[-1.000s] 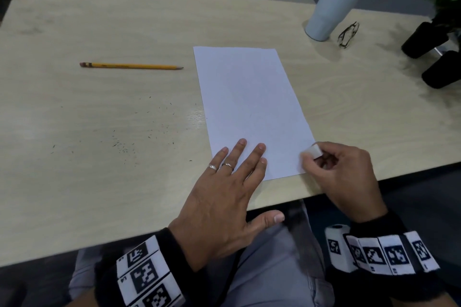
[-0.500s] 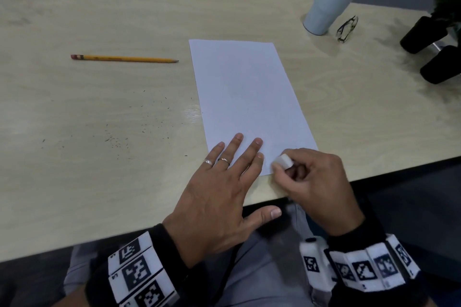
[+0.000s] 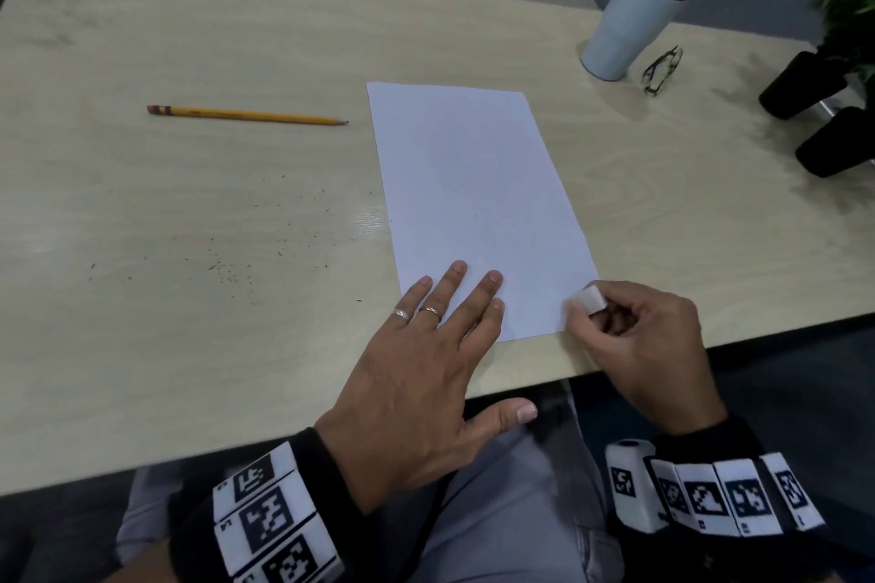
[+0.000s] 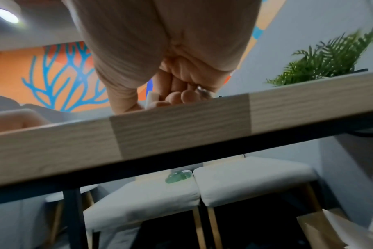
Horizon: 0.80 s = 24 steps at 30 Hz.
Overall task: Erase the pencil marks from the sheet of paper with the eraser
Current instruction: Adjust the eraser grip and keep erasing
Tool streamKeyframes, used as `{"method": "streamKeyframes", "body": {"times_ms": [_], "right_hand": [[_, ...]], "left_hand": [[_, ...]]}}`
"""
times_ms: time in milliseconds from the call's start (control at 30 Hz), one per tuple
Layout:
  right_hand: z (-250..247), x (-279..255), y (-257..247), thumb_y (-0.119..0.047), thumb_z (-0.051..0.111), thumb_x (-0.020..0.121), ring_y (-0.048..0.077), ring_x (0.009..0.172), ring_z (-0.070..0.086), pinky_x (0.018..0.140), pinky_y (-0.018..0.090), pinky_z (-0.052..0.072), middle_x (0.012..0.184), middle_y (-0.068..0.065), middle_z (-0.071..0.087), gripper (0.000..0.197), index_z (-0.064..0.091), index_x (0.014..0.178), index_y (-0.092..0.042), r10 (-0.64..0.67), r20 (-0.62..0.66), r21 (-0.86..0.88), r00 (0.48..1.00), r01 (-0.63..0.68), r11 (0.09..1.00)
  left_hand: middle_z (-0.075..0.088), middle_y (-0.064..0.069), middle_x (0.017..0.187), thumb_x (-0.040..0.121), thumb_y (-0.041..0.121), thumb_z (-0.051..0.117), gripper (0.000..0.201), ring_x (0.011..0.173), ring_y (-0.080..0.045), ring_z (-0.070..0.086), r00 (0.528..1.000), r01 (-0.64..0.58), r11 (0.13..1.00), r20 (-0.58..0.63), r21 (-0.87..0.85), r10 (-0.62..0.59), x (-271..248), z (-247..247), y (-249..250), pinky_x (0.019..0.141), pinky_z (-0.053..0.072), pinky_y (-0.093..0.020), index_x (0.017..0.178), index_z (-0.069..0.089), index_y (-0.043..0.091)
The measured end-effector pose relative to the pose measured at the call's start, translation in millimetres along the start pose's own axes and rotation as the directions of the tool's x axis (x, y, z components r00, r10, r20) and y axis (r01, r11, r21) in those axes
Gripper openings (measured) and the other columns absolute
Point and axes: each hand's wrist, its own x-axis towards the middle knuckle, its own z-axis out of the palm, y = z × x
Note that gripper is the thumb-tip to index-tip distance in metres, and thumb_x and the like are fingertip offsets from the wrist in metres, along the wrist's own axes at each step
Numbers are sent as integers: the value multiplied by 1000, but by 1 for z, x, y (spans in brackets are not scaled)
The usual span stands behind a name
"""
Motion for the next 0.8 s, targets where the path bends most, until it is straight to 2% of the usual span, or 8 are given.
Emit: {"method": "streamKeyframes", "body": {"times_ms": [67,167,300,367,467,567,700,800], "right_hand": [[1,3,-9,-15,79,94,14,54,45,55,30,42,60,0,54,24,69,72,-12,-13,-18,52,1000,14,999],[-6,19,-12,-30,71,103,14,66,58,63,28,48,77,-3,69,13,72,94,-20,-2,-116,149,993,19,989],[-9,32,2,-39,58,110,30,94,72,81,49,57,111,-11,79,18,68,112,-24,16,28,196,999,-21,980],[-5,31,7,-37,56,112,28,101,75,85,57,58,117,-12,80,19,65,113,-20,26,56,226,998,-38,973],[-5,32,13,-39,54,113,17,107,76,89,57,58,116,-11,80,21,64,113,-20,21,31,257,999,-28,966],[-6,33,16,-48,52,111,26,103,77,91,62,58,115,-5,81,24,63,111,-26,43,43,306,998,-54,950],[-10,32,13,-39,53,111,16,107,77,94,55,60,118,-7,80,24,63,110,-17,77,79,352,994,-100,931],[-13,32,12,-43,54,109,14,87,76,77,44,59,116,-16,80,24,63,109,-21,36,74,311,997,-57,949]], "left_hand": [[2,2,177,98,85,15,97,163,-22,-10,1000,1,1000,7,-2,-1,0,-1,0,131,12,-49,166,29,16],[-1,2,177,97,86,12,100,162,-22,-12,999,-1,1000,41,4,1,1,-3,1,131,10,-49,166,27,16],[4,3,177,96,88,11,100,163,-25,-7,998,18,1000,68,-13,-17,4,-12,4,132,6,-51,161,36,16],[5,-1,177,95,88,10,99,163,-28,-5,993,94,995,74,-18,-93,10,-17,14,131,2,-52,155,39,16],[-15,-11,175,93,88,3,108,161,-32,-18,979,189,982,86,-20,-187,29,-22,48,129,-8,-55,165,16,8],[-32,-12,169,96,84,6,104,156,-32,-31,991,97,995,98,-12,-95,56,-12,88,127,-14,-55,164,-19,9],[-29,-4,171,96,83,2,98,153,-29,-38,984,51,997,166,64,-61,68,6,100,126,-17,-55,163,-23,16],[-33,-1,170,94,86,1,100,151,-27,-41,976,126,990,172,59,-135,51,2,80,126,-18,-54,164,-22,19]]}}
